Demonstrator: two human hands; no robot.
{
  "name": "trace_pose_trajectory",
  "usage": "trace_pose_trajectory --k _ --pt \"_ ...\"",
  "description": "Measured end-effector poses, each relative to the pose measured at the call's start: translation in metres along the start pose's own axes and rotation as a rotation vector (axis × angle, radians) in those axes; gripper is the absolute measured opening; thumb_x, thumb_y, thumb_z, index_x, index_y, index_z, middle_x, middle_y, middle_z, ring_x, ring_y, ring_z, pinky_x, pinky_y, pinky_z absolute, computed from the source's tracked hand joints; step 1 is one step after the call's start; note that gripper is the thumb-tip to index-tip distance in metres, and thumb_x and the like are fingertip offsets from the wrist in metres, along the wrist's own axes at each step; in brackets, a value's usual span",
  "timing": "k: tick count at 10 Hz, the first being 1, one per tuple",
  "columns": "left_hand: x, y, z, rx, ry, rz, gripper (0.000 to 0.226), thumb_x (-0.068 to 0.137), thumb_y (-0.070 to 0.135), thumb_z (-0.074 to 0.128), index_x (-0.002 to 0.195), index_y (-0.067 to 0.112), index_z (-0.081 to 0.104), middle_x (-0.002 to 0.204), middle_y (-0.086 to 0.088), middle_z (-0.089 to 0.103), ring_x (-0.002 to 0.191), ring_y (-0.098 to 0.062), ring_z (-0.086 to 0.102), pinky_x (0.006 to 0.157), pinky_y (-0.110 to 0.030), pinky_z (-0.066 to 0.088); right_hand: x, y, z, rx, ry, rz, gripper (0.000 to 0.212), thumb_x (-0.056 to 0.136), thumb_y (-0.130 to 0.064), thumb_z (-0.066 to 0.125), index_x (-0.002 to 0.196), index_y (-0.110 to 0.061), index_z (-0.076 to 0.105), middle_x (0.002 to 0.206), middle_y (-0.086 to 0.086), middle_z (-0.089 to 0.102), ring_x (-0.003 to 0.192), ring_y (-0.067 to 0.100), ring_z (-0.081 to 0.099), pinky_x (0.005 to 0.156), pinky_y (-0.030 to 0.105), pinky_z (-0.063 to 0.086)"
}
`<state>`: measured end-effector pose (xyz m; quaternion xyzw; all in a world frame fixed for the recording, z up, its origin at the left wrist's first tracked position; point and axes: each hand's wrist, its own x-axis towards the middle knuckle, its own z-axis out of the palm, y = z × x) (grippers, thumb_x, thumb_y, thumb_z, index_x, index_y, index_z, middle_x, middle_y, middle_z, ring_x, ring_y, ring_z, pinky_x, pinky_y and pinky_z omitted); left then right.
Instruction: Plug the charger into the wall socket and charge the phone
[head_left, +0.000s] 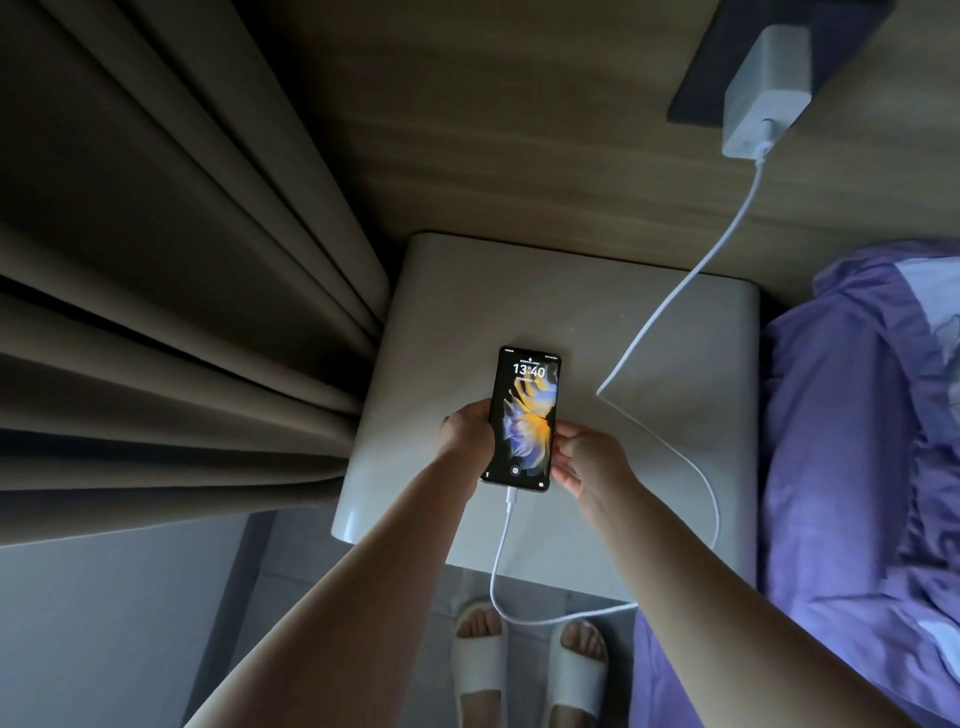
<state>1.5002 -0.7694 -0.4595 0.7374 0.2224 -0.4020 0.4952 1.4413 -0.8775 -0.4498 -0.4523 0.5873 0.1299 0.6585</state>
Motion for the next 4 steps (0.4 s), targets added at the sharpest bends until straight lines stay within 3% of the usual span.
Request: trace_pose_trajectory --k 1,2,3,4 --pt "0.008 -0.003 0.000 0.022 -0.002 0.015 0.027 0.082 0.012 0.050 0.068 0.020 0.072 0.098 -0.019 0.068 0.099 -0.038 0.064 0.098 -0.050 0.049 0.003 -0.002 0.004 -0.015 0.006 -0.002 0.038 0.090 0.009 0.033 0.111 0.004 0.063 0.113 0.026 0.065 0.069 0.019 0.060 0.096 0.037 0.048" --pt "0.008 -0.004 -0.002 0.054 -0.028 0.051 0.030 0.079 0.009 0.047 0.093 0.013 0.074 0.113 -0.027 0.065 0.106 -0.043 0.061 0.099 -0.048 0.049 0.007 0.000 0.004 -0.061 0.000 -0.028 0.039 0.086 0.014 0.033 0.104 0.001 0.065 0.120 0.027 0.063 0.101 0.035 0.065 0.100 0.041 0.047" --pt "0.006 0.000 -0.004 0.113 -0.031 0.075 0.030 0.085 0.006 0.048 0.103 0.007 0.071 0.112 -0.025 0.067 0.107 -0.041 0.062 0.097 -0.046 0.050 0.005 -0.001 -0.002 -0.169 -0.019 -0.106 0.027 0.088 0.009 0.037 0.098 0.010 0.062 0.092 0.023 0.063 0.083 0.026 0.062 0.074 0.029 0.049" --pt "-0.011 -0.002 -0.003 0.254 0.028 0.099 0.035 0.086 0.004 0.044 0.113 0.008 0.066 0.118 -0.021 0.066 0.109 -0.038 0.060 0.091 -0.039 0.049 -0.013 0.000 -0.011 -0.425 -0.015 -0.220 0.022 0.088 0.001 0.039 0.084 -0.007 0.059 0.084 0.002 0.055 0.074 0.015 0.053 0.062 0.024 0.038"
